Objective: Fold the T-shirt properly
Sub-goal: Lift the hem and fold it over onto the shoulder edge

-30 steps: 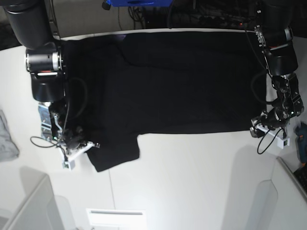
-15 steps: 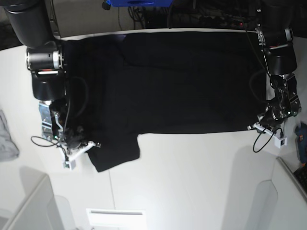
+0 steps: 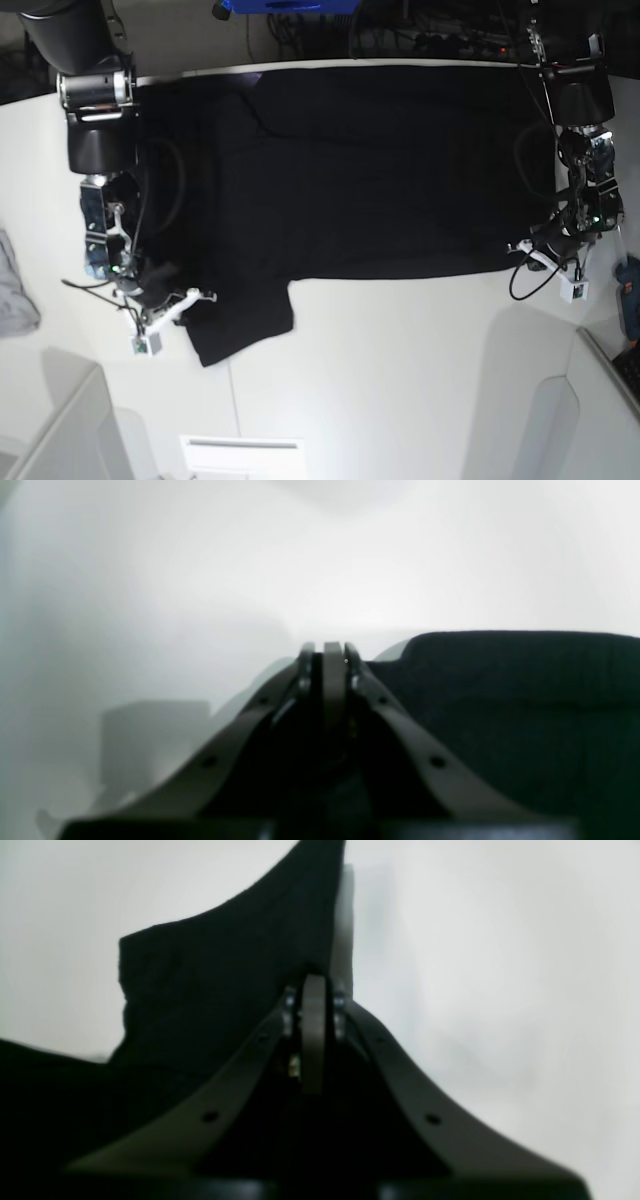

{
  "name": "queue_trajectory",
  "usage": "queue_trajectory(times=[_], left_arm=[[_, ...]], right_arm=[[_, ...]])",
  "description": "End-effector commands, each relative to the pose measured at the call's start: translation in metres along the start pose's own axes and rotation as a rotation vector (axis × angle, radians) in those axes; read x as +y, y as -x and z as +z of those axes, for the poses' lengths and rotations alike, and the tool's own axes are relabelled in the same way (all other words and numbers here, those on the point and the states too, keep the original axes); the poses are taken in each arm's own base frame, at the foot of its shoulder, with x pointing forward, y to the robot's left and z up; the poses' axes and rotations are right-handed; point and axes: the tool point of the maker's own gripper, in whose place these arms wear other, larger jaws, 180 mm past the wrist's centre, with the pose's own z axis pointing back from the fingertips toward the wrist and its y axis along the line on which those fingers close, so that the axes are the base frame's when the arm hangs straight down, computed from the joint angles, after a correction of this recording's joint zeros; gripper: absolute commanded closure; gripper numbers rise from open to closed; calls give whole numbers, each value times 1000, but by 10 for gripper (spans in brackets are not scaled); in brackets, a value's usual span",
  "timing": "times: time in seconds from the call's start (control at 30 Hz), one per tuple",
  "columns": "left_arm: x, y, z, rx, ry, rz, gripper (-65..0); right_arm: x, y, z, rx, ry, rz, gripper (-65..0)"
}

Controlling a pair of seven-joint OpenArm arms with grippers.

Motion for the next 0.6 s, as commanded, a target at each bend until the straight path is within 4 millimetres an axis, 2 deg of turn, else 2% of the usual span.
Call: queue_trajectory(times=[0.0, 0.07, 0.2, 0.33, 0.57], left_arm=[[3, -20, 9, -59, -2, -24, 0], [0, -21, 17, -81, 1, -41, 0], [17, -25, 39, -116, -26, 9, 0], [7, -28, 46, -114, 15, 19, 0], [1, -19, 59, -110, 18, -18, 0]], right_arm=[[-2, -34, 6, -86, 1, 11, 0], [-3, -35, 11, -101, 5, 7, 0], [-23, -37, 27, -122, 49, -59, 0], [-25, -35, 36, -123, 55, -64, 0], [-33, -31, 61, -137, 75, -78, 0]])
